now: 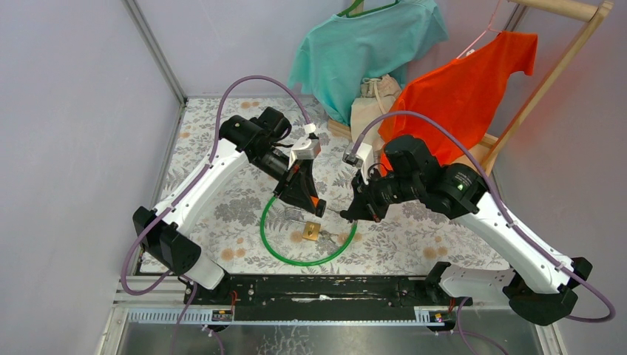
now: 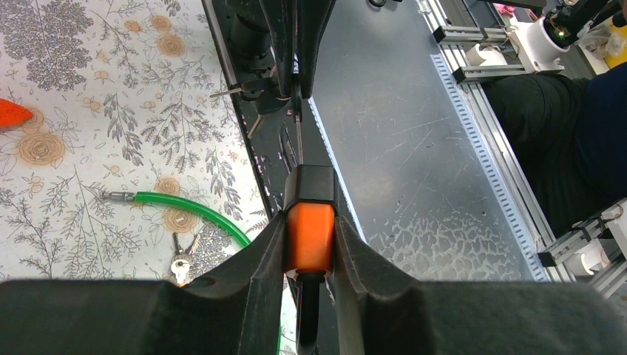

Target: Unlock with the key

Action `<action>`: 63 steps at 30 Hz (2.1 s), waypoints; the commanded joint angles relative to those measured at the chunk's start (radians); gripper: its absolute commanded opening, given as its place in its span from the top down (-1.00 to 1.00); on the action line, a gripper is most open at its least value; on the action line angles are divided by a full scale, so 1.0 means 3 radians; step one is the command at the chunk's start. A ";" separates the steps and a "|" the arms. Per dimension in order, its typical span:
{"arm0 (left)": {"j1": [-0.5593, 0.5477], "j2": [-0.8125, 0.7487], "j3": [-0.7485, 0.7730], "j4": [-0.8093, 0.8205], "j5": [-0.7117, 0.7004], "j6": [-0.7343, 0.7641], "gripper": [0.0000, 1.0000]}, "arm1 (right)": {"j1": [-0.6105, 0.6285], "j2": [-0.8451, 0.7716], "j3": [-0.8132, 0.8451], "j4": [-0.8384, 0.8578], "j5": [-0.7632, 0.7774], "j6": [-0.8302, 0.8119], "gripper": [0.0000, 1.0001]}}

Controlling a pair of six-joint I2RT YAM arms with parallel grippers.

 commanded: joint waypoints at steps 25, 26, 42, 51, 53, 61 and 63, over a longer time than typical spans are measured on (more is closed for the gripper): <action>-0.0013 -0.0021 0.0107 -0.0038 0.0113 0.0020 1.00 | 0.0051 0.0115 0.0005 0.0320 -0.0163 0.0060 1.00; -0.0011 -0.0020 0.0105 -0.0034 0.0113 0.0019 1.00 | 0.0052 0.0111 0.0008 0.0319 -0.0167 0.0060 1.00; -0.0010 -0.0017 0.0100 -0.0022 0.0076 -0.0004 1.00 | 0.0057 0.0130 0.0034 0.0382 -0.0104 0.0095 1.00; -0.0010 -0.0059 -0.0021 0.0379 -0.0128 -0.0408 1.00 | 0.0057 0.0234 0.0050 0.0573 -0.0133 0.0281 1.00; -0.0010 -0.0074 -0.0032 0.0452 -0.0182 -0.0458 1.00 | 0.0055 0.0280 0.0059 0.0581 -0.0141 0.0303 1.00; -0.0010 -0.0163 -0.0135 0.0632 -0.0253 -0.0541 1.00 | 0.0055 0.0354 0.0070 0.0915 -0.0173 0.0439 1.00; -0.0013 -0.0198 -0.0151 0.0708 -0.0235 -0.0581 1.00 | 0.0058 0.0377 -0.0049 0.1130 -0.0201 0.0553 1.00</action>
